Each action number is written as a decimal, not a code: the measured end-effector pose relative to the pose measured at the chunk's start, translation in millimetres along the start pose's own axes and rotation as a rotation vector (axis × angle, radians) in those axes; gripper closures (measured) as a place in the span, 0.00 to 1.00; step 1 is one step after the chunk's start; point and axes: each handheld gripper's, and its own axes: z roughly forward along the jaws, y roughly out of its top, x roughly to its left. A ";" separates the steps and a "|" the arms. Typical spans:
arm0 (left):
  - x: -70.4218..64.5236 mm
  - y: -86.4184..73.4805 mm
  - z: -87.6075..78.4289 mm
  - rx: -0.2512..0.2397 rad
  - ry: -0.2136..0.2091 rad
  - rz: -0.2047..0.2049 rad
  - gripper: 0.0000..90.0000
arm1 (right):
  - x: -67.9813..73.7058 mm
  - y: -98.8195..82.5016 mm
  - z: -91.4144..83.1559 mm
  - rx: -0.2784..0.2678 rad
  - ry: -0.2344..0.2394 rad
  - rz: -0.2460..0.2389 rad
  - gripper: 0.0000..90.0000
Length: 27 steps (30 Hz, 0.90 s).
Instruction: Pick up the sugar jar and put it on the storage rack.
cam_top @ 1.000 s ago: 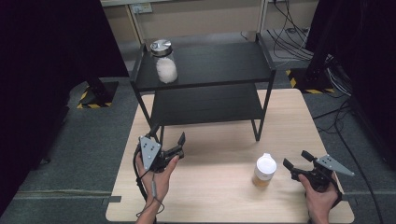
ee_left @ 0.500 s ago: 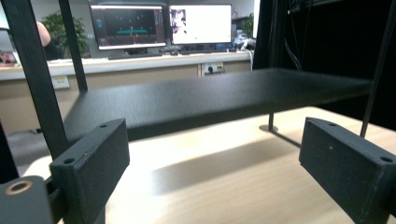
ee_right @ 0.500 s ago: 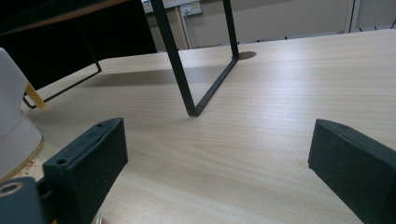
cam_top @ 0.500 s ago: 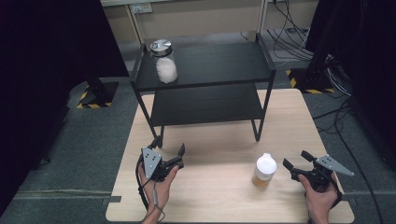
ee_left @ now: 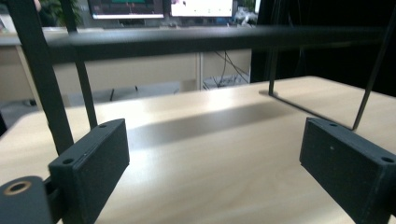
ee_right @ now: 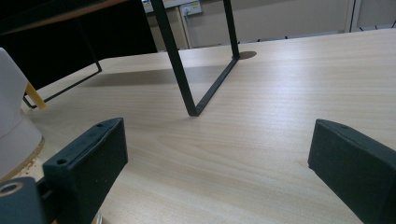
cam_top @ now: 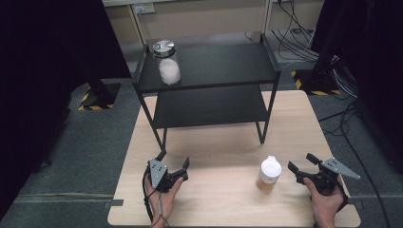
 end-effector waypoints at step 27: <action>5.3 -17.6 2.4 0.083 -0.024 -0.059 0.09 | 0.4 -0.1 0.1 0.001 0.005 -0.008 0.05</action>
